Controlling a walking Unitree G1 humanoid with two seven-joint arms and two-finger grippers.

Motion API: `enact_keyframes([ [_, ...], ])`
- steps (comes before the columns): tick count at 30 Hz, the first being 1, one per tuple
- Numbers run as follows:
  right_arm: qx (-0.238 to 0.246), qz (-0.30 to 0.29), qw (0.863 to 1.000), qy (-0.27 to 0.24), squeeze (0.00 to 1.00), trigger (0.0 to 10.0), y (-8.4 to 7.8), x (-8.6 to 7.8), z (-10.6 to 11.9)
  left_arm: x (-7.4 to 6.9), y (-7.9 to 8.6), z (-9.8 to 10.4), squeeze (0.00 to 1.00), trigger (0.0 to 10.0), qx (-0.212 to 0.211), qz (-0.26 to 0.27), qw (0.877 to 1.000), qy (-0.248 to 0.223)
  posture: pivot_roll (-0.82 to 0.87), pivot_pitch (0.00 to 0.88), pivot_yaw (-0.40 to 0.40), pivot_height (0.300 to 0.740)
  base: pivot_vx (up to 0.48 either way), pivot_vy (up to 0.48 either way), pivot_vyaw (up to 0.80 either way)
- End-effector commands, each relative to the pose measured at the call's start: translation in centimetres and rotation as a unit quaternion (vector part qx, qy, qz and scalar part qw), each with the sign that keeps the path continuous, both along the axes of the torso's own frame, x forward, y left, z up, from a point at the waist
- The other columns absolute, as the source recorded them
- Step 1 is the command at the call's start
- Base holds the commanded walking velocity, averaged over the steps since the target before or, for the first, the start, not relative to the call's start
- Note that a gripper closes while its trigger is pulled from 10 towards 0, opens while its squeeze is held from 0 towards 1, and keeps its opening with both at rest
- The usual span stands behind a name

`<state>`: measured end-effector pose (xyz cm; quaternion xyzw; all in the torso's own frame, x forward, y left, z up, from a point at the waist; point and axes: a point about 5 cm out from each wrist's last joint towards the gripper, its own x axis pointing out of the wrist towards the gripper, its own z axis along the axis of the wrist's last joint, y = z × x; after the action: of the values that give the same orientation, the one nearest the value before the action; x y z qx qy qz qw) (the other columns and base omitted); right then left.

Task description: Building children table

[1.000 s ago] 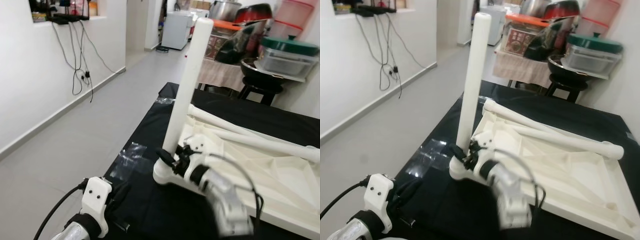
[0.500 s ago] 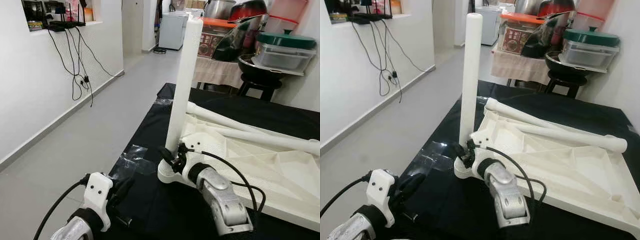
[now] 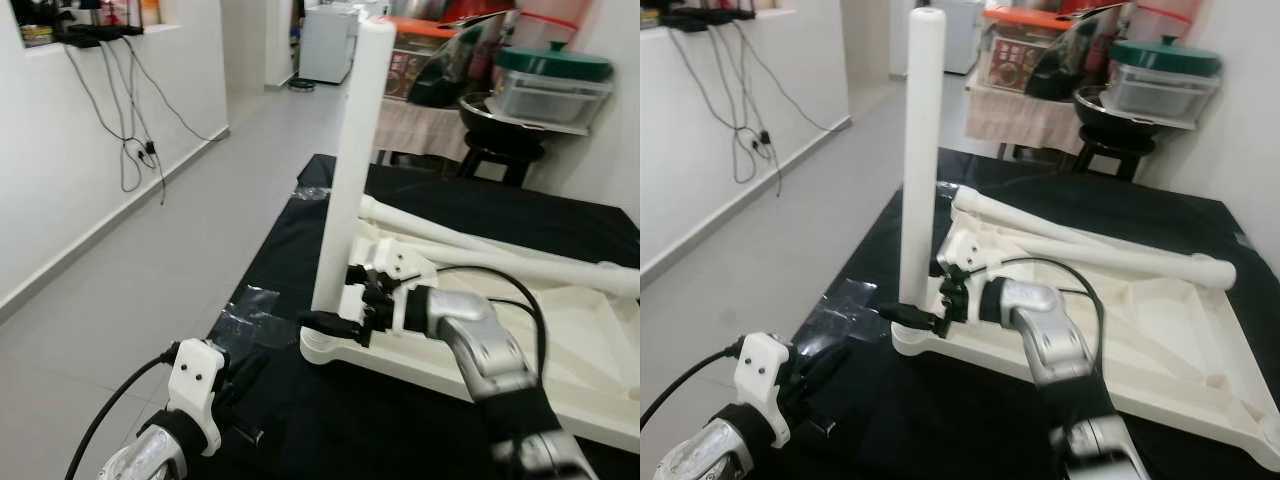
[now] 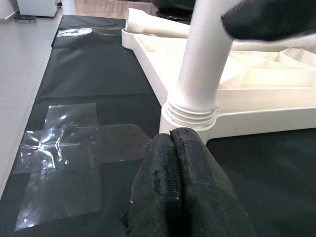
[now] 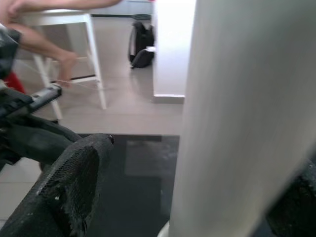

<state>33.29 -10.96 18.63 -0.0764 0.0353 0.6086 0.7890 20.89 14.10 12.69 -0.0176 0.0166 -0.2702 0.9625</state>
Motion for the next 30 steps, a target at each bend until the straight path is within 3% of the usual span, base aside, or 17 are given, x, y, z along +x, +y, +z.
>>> enact_keyframes([
  [1, 0.005, 0.050, 0.999, 0.012, 0.00, 10.0, 0.9, -0.4, -0.3, 0.0, -0.2, -0.4, 0.00, 10.0, -0.005, -0.002, 1.000, 0.012, 0.12, 0.000, -0.102, 0.740, 0.000, 0.000, 0.00],
  [4, 0.005, 0.064, 0.998, 0.017, 0.00, 10.0, 1.0, -0.2, -0.4, 0.0, -0.2, -0.4, 0.00, 10.0, -0.006, -0.001, 1.000, 0.012, 0.13, 0.000, -0.102, 0.740, 0.000, 0.000, 0.00],
  [5, 0.001, 0.079, 0.996, 0.029, 0.00, 0.0, 1.1, -0.1, -0.6, 0.0, -0.1, -0.4, 0.00, 10.0, -0.006, -0.001, 1.000, 0.012, 0.13, 0.000, -0.103, 0.740, 0.000, 0.000, 0.00],
  [8, -0.003, 0.109, 0.993, 0.041, 0.00, 0.0, 1.1, 0.2, -0.8, 0.0, -0.1, -0.5, 0.00, 10.0, -0.007, -0.001, 1.000, 0.013, 0.14, 0.000, -0.101, 0.740, 0.000, 0.000, 0.00],
  [15, 0.004, 0.107, 0.994, 0.035, 0.00, 0.0, 0.2, 0.5, -0.9, 0.0, -0.1, -0.5, 0.00, 10.0, -0.010, -0.001, 1.000, 0.013, 0.13, 0.000, -0.102, 0.740, 0.000, 0.000, 0.00],
  [20, 0.015, 0.050, 0.998, 0.021, 0.00, 0.0, -0.6, 0.0, -1.3, -0.1, -0.2, -0.4, 0.00, 10.0, -0.012, -0.002, 1.000, 0.013, 0.12, 0.000, -0.111, 0.740, 0.000, 0.000, 0.00],
  [22, 0.023, -0.019, 0.999, 0.018, 0.00, 0.0, -0.8, -0.7, -2.3, -0.2, -0.2, -0.4, 0.00, 10.0, -0.013, -0.003, 1.000, 0.013, 0.11, 0.000, -0.115, 0.740, 0.000, 0.000, 0.00],
  [23, 0.023, -0.019, 0.999, 0.018, 0.00, 0.0, -0.8, -0.7, -2.3, -0.2, -0.2, -0.4, 0.00, 10.0, -0.013, -0.003, 1.000, 0.013, 0.11, 0.000, -0.115, 0.740, 0.000, 0.000, 0.00],
  [24, 0.042, -0.171, 0.984, 0.019, 0.00, 0.0, -0.1, -0.3, -3.6, -0.3, -0.1, -0.4, 0.00, 10.0, -0.013, -0.004, 1.000, 0.013, 0.10, 0.000, -0.120, 0.740, 0.000, 0.000, 0.00],
  [25, 0.042, -0.171, 0.984, 0.019, 0.00, 0.0, -0.1, -0.3, -3.6, -0.3, -0.1, -0.4, 0.00, 10.0, -0.013, -0.004, 1.000, 0.013, 0.10, 0.000, -0.120, 0.740, 0.000, 0.000, 0.00],
  [26, 0.018, -0.305, 0.950, 0.059, 0.00, 0.0, 0.4, -2.0, -6.7, -0.3, 0.0, -0.3, 0.00, 10.0, -0.014, -0.004, 1.000, 0.014, 0.09, 0.000, -0.110, 0.740, 0.000, 0.000, 0.00],
  [27, 0.018, -0.305, 0.950, 0.059, 0.00, 0.0, 0.4, -2.0, -6.7, -0.3, 0.0, -0.3, 0.00, 10.0, -0.014, -0.004, 1.000, 0.014, 0.09, 0.000, -0.110, 0.740, 0.000, 0.000, 0.00],
  [28, -0.017, -0.357, 0.934, 0.023, 0.00, 0.0, 1.4, -3.6, -7.6, -0.3, 0.1, -0.3, 0.00, 10.0, -0.015, -0.005, 1.000, 0.014, 0.09, 0.000, -0.099, 0.740, 0.000, 0.000, 0.00],
  [29, 0.008, -0.396, 0.917, 0.037, 0.00, 0.0, 1.7, -4.0, -7.2, -0.3, 0.1, -0.3, 0.00, 10.0, -0.014, -0.006, 1.000, 0.015, 0.06, 0.000, -0.082, 0.740, 0.000, 0.000, 0.00],
  [30, 0.008, -0.396, 0.917, 0.037, 0.00, 0.0, 1.7, -4.0, -7.2, -0.3, 0.1, -0.3, 0.00, 10.0, -0.014, -0.006, 1.000, 0.015, 0.06, 0.000, -0.082, 0.740, 0.000, 0.000, 0.00],
])
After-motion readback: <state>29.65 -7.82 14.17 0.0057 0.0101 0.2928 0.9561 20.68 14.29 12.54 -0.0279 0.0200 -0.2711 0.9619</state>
